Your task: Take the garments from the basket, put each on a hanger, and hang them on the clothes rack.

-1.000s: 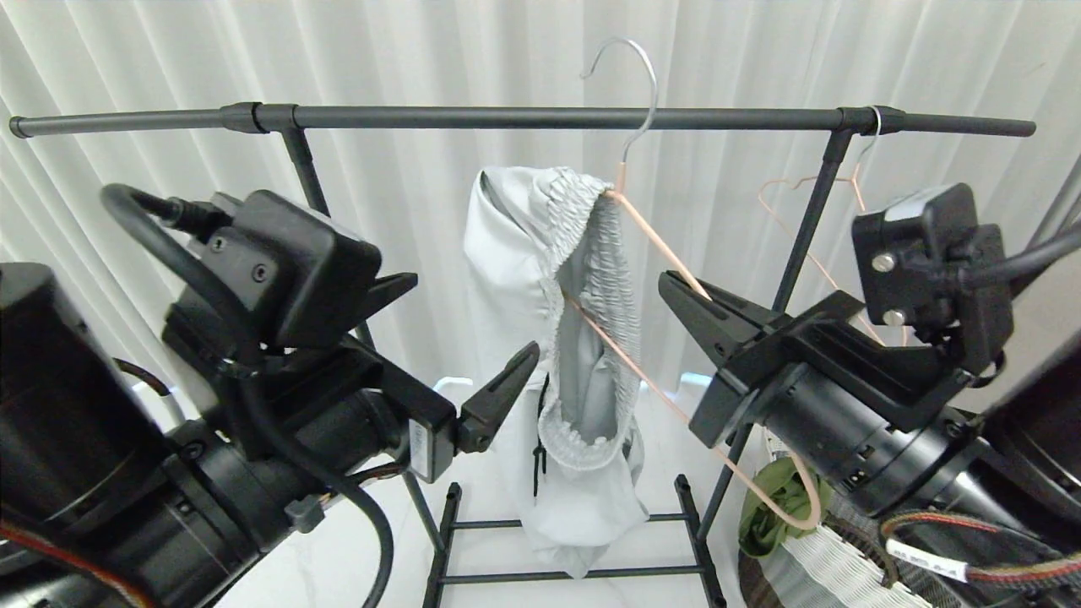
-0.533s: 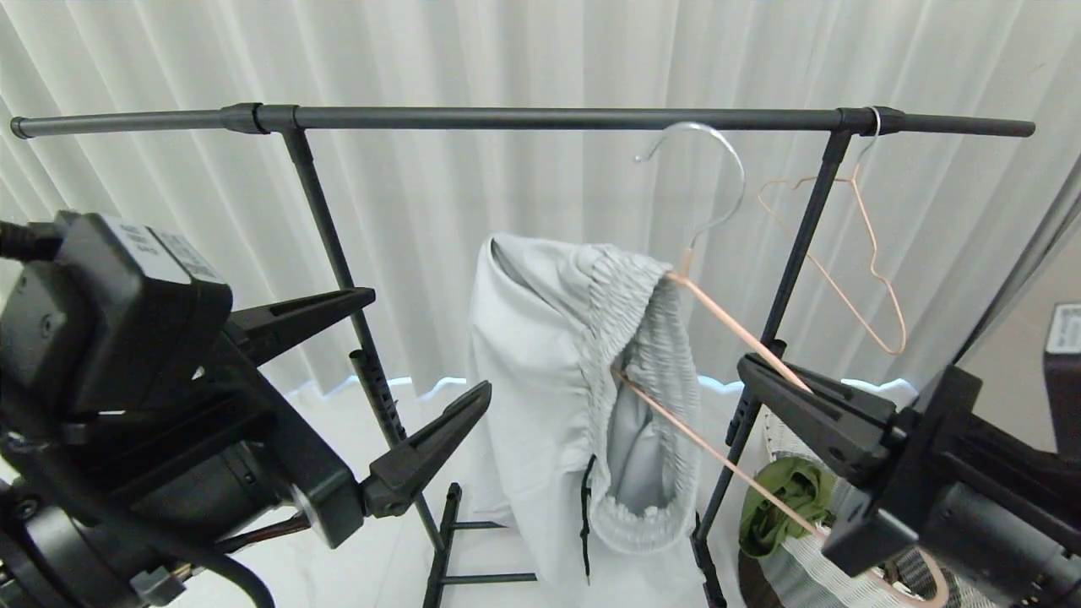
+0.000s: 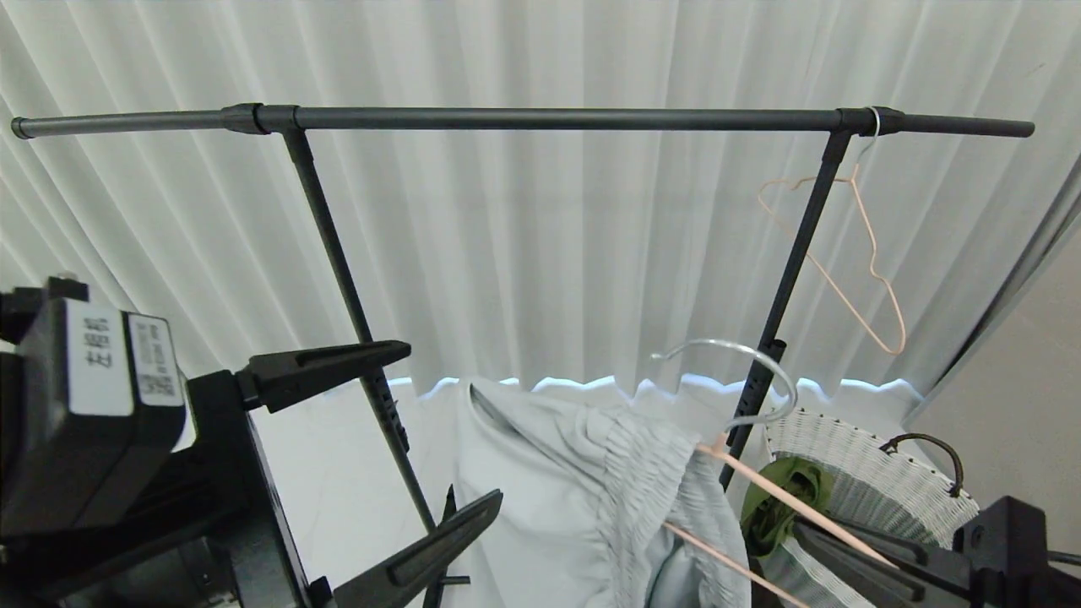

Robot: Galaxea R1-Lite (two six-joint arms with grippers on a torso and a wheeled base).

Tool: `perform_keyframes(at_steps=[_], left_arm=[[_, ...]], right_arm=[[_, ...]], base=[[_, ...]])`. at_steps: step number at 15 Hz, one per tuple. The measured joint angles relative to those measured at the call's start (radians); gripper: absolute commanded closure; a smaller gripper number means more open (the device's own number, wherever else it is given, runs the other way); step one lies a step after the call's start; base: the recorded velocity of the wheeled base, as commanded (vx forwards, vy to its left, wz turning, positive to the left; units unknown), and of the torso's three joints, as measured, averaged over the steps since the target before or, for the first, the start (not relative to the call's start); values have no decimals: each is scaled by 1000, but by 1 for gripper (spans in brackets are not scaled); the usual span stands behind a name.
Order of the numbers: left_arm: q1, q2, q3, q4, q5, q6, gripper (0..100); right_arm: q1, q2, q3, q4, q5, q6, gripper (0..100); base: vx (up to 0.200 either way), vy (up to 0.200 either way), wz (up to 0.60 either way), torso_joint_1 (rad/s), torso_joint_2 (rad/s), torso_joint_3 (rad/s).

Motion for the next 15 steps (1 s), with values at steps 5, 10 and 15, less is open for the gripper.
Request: perform_keyframes(at_steps=[5,10,15], left_arm=[[-22,87,15,0,-193,92,0],[-36,181,31,0,-257,92,0],[-50,238,46,0,-282,92,0]], right_arm=[[95,-11,48,0,-1,-1,100],[157,-12,69,1,-2,-2,100],[203,-7,72,7,-2,-2,100]], base=[[0,0,0,0,0,0],[0,0,0,0,0,0],[0,0,0,0,0,0]])
